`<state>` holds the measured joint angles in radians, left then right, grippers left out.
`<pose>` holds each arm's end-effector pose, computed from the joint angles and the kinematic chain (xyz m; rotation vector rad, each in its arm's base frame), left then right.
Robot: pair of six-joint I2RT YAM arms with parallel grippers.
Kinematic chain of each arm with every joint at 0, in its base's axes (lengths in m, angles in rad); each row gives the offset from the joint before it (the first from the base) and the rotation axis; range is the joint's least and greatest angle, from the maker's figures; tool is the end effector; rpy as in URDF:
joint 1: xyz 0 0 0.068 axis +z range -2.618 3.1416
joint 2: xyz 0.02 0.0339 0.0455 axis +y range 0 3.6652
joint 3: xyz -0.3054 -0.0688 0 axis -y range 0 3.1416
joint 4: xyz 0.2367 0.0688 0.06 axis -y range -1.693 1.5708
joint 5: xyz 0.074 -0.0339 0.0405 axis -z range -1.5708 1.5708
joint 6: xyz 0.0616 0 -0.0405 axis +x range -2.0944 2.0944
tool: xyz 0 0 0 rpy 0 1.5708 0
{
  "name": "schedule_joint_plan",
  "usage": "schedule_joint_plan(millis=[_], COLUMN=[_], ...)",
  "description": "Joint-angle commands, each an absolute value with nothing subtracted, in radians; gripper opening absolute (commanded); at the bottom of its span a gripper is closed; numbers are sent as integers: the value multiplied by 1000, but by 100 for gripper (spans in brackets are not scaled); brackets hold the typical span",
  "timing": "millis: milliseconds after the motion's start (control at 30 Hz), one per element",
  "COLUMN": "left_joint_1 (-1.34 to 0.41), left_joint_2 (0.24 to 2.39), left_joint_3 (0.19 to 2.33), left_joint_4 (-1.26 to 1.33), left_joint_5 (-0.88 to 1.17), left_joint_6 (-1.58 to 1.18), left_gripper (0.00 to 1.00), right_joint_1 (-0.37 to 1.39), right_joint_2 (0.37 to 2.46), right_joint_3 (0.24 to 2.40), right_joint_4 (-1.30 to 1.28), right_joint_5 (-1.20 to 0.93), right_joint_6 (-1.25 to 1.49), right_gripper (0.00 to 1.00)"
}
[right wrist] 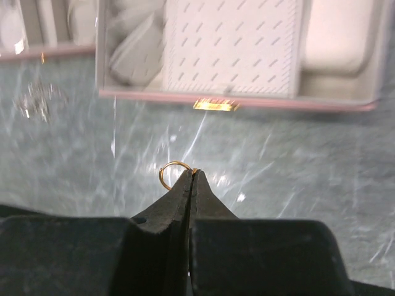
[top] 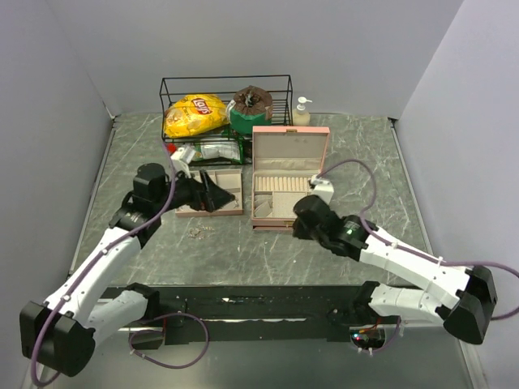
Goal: Organize the mixed jewelry
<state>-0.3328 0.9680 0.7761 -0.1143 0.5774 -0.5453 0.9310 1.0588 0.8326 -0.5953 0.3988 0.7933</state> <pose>0.1879 -0.1005 0.3410 0.2143 1.9764 -1.1272 0.1407 0.1490 0.2894 0.0245 2.3439 0.3903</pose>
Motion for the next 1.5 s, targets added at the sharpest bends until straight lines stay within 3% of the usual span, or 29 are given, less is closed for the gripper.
schedule_joint_plan(millis=[0,333,567,733,1000,1467], left_joint_1=[-431,-616,-678,-702,-724,-749], left_joint_2=[1023,1235,1341,1371,1407,1474], left_joint_3=[822,856,876,868,896,946], left_joint_4=[44,210,273,339,351,322], left_joint_5=[624,623,604,591,535,517], left_joint_6=[-594,-658,-745,-819,-838,-858], left_gripper=[96,100,89,74,59,44], right_joint_1=[835,796,796,795,796,795], right_joint_2=[1017,1040,1006,967,959,950], right_joint_3=[861,877,835,805,792,778], right_joint_4=[-531,-414,-370,-342,-318,-301], right_joint_5=[328,307,301,307,284,281], right_joint_6=[741,755,793,811,808,804], right_gripper=[0,0,0,0,0,1])
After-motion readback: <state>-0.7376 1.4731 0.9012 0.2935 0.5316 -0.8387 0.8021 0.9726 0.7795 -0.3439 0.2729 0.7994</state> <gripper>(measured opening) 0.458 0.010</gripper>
